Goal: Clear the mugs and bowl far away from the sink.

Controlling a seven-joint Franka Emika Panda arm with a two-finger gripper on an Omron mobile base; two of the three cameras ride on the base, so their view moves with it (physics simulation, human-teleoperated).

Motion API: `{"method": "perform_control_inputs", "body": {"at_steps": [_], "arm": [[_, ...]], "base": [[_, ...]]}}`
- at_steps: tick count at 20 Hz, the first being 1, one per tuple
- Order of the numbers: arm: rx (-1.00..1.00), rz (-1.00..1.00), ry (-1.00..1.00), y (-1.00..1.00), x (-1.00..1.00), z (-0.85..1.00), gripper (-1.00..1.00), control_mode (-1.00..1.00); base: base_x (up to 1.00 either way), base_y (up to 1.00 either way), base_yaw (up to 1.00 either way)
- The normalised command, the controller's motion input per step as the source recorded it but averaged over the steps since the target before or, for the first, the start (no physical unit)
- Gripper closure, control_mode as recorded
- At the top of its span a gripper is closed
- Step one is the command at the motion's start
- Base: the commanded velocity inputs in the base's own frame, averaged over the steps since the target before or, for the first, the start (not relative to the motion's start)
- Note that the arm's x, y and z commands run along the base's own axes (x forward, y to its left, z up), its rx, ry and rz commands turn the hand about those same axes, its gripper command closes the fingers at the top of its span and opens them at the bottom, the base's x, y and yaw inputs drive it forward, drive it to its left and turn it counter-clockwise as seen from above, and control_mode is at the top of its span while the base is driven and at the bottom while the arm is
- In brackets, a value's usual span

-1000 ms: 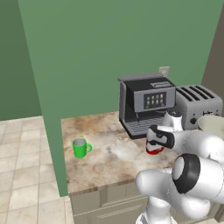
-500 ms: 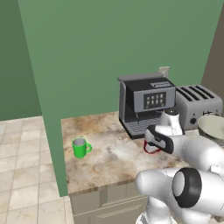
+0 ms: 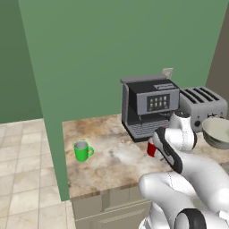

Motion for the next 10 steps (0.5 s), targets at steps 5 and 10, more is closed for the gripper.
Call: {"method": "perform_control_inputs", "body": {"at_steps": [5, 10], "arm": [[0.00, 0.07, -0.05, 0.00, -0.44, 0.84, -1.00, -1.00], [0.00, 0.06, -0.08, 0.00, -0.43, 1.00, -1.00, -1.00]], "base": [[0.00, 0.00, 0.00], [0.00, 0.00, 0.00]]}}
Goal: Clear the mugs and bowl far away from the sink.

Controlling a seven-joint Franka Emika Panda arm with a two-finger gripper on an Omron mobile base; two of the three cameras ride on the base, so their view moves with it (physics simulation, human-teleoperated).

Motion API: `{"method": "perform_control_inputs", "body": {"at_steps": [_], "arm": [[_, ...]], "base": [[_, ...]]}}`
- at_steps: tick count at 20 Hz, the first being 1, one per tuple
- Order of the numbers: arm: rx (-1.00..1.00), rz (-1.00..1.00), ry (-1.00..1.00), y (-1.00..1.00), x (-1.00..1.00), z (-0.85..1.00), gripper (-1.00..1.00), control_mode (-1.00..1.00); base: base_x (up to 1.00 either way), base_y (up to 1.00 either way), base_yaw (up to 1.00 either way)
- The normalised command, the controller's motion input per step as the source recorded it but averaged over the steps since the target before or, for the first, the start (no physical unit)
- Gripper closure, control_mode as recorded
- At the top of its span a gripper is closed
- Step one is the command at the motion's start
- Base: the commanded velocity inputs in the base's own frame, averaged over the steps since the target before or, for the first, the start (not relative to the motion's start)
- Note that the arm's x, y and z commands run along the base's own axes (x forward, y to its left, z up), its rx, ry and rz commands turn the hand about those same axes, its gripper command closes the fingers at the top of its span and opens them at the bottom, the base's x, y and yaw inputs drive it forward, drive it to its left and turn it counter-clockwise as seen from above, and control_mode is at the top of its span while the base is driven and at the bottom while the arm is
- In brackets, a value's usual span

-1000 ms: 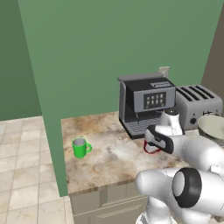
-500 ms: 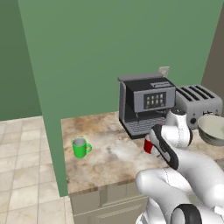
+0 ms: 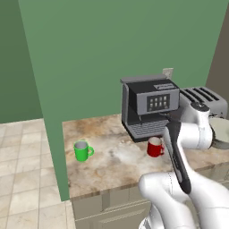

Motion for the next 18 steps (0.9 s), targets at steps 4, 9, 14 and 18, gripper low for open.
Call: {"method": "perform_control_inputs", "body": {"at_steps": [4, 9, 14, 18], "arm": [[0.00, -0.01, -0.01, 0.41, -0.34, 1.00, -1.00, -1.00], [0.00, -0.12, -0.05, 0.86, -0.16, 1.00, -1.00, -1.00], [0.01, -0.17, -0.05, 0.72, -0.21, 1.00, -1.00, -1.00], [0.00, -0.14, 0.00, 0.38, -0.29, 1.00, -1.00, -1.00]], "base": [[0.00, 0.00, 0.00], [0.00, 0.00, 0.00], [0.00, 0.00, 0.00], [0.00, 0.00, 0.00]]}}
